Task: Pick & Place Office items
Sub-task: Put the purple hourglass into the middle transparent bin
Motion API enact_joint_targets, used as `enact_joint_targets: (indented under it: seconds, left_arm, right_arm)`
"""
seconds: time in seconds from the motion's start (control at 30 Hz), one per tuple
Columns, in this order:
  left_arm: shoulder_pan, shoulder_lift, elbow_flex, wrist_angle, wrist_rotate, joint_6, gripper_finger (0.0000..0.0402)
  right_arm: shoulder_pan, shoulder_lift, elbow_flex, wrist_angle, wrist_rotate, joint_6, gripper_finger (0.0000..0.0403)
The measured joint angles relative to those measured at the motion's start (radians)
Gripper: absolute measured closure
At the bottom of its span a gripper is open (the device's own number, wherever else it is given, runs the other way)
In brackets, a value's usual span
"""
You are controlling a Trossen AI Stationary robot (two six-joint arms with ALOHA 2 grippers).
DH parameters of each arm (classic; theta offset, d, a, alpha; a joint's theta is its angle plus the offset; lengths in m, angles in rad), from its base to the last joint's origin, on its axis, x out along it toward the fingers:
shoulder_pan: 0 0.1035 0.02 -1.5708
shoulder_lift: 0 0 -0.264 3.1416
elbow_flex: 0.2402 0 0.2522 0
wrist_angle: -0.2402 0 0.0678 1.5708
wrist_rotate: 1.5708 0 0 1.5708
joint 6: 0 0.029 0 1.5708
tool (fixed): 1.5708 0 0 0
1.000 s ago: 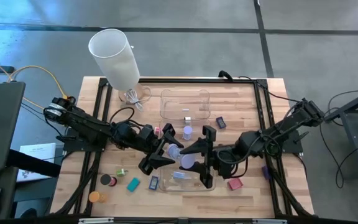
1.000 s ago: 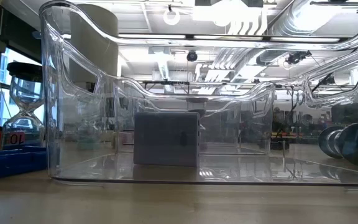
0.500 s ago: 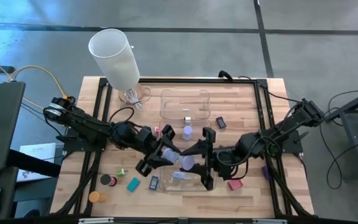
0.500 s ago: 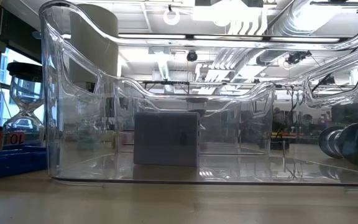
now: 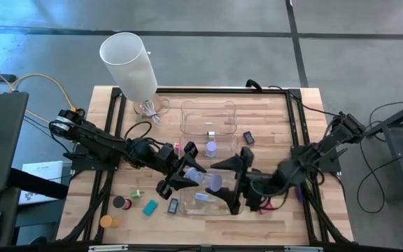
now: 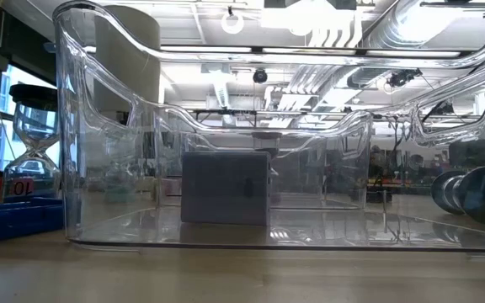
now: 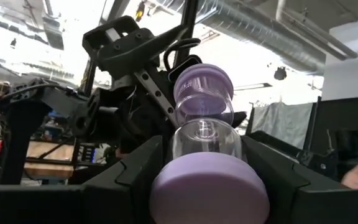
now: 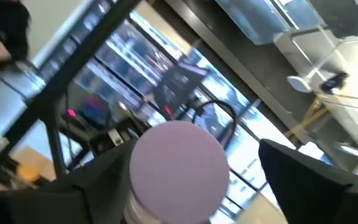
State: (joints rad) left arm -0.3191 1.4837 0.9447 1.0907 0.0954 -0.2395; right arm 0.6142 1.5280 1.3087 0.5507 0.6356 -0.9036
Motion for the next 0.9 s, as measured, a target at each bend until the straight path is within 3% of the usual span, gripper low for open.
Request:
enact_joint_targets:
  seconds: [0.2, 0.37, 0.47, 0.67, 0.9]
  left_arm:
    - [0.002, -0.031, 0.000, -0.109, -0.030, 0.017, 0.0217]
    - [0.003, -0.125, 0.047, -0.396, -0.144, 0.082, 0.0217]
    - [0.002, -0.165, 0.102, -0.580, -0.242, 0.127, 0.0217]
    - [-0.005, -0.179, 0.285, -1.013, -0.396, 0.106, 0.0217]
    - [0.036, -0.137, 0.515, -1.533, -0.425, -0.064, 0.0217]
  right_arm:
    - [0.125, 0.000, 0.000, -0.006, 0.299, -0.030, 0.0047]
    - [0.204, 0.000, 0.000, -0.143, 0.540, 0.169, 0.0047]
    - [0.233, 0.000, 0.000, -0.289, 0.632, 0.335, 0.0048]
    - [0.279, 0.000, 0.000, -0.551, 0.692, 0.669, 0.0048]
    - [0.312, 0.000, 0.000, -0.716, 0.690, 0.946, 0.0048]
